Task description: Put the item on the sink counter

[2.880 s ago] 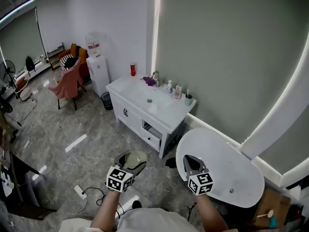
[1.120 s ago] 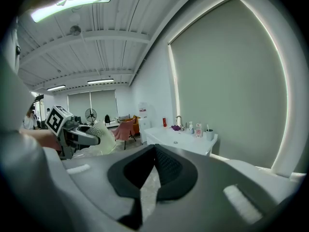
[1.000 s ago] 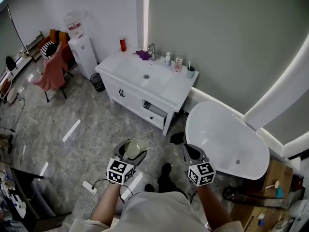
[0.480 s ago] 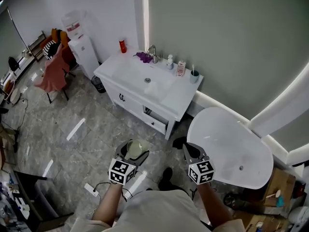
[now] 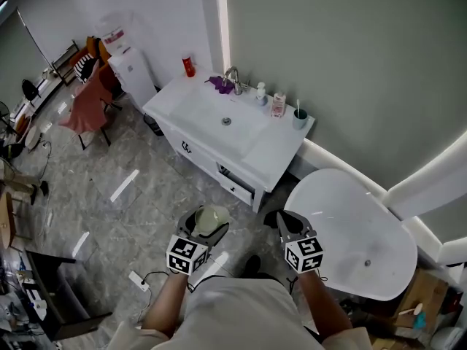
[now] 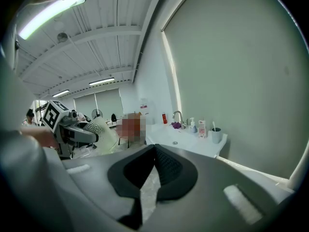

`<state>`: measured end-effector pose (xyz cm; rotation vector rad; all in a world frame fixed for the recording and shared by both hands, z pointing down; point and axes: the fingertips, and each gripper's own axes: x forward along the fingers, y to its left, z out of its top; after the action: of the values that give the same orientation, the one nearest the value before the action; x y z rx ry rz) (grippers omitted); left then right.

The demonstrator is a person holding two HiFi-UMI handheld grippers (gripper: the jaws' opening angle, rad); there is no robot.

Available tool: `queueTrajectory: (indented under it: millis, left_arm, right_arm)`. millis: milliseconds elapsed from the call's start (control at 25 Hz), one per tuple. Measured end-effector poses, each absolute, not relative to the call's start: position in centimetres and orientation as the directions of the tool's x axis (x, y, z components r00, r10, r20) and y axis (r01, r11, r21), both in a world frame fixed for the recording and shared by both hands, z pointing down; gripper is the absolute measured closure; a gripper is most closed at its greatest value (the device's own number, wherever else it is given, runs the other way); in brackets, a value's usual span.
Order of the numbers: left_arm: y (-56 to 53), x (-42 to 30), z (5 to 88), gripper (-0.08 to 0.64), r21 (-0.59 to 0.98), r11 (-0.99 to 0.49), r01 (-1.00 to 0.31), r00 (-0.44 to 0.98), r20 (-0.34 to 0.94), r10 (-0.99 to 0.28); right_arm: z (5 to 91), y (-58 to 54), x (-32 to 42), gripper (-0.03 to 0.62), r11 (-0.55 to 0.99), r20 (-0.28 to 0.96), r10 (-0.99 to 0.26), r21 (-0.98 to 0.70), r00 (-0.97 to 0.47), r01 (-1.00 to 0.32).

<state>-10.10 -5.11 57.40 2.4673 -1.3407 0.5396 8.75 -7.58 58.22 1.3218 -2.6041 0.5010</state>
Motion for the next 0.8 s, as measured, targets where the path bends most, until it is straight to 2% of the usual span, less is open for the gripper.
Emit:
queueTrajectory:
  millis: [800]
  left_arm:
    - [-14.0,-6.1,59.0,0.173,0.065,-0.562,-0.825,0.522,0.469,-0.712]
  right_arm:
    - [61.6,-14.3,12.1,0.581,0.492,0.349,-0.751,-0.27,-0.561,-0.828]
